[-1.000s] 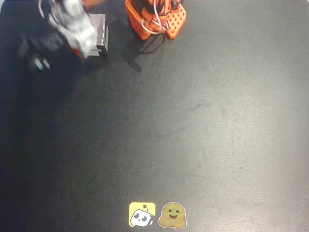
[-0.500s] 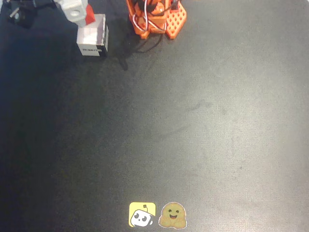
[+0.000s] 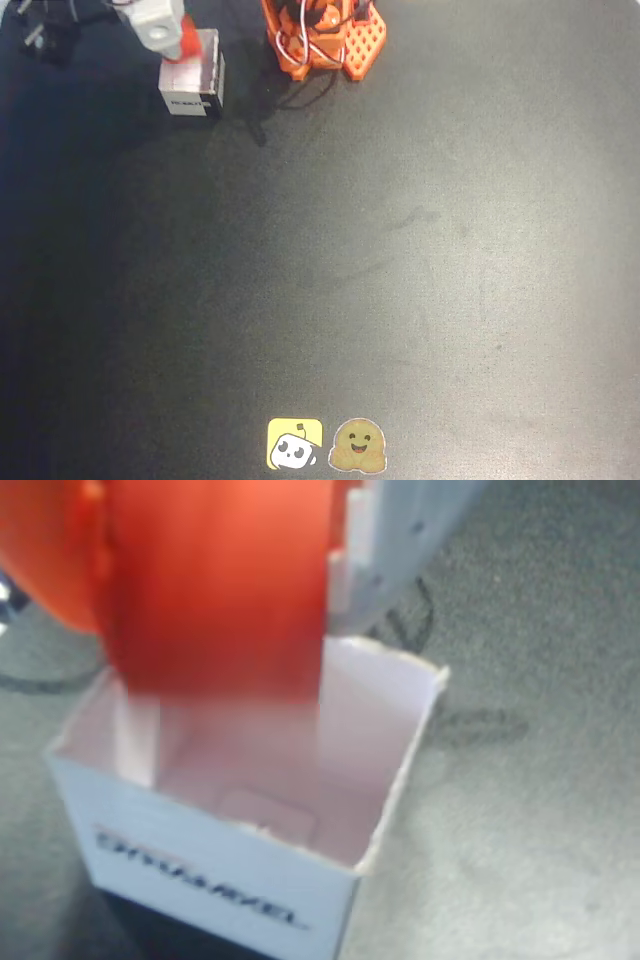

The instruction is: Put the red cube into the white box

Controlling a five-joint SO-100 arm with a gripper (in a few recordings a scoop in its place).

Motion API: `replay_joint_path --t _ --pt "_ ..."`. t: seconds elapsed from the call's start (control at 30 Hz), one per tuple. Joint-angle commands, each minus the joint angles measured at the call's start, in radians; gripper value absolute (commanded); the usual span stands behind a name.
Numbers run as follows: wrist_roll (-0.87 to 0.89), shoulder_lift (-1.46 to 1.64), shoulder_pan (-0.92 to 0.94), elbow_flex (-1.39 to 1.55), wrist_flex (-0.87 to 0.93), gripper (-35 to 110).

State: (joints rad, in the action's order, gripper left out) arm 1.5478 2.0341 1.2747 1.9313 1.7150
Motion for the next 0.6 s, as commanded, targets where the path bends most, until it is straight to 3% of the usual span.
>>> replay_joint_path --t 0.0,0.1,0.17,0.3,0.4,0.57 --pt "-0.008 0.038 -0.012 -0.009 0.087 20" --pt "-0.012 0.052 -0.021 -0.008 0.086 16" --pt "-0.083 0.055 -0.029 -0.018 0.051 0" --pt "-0.285 0.089 -0.101 -0.044 -0.052 0" --pt "-0.463 0.153 -0.285 -0.031 -0.166 0" --pt "-0.471 0.4 -0.698 0.138 -0.377 0"
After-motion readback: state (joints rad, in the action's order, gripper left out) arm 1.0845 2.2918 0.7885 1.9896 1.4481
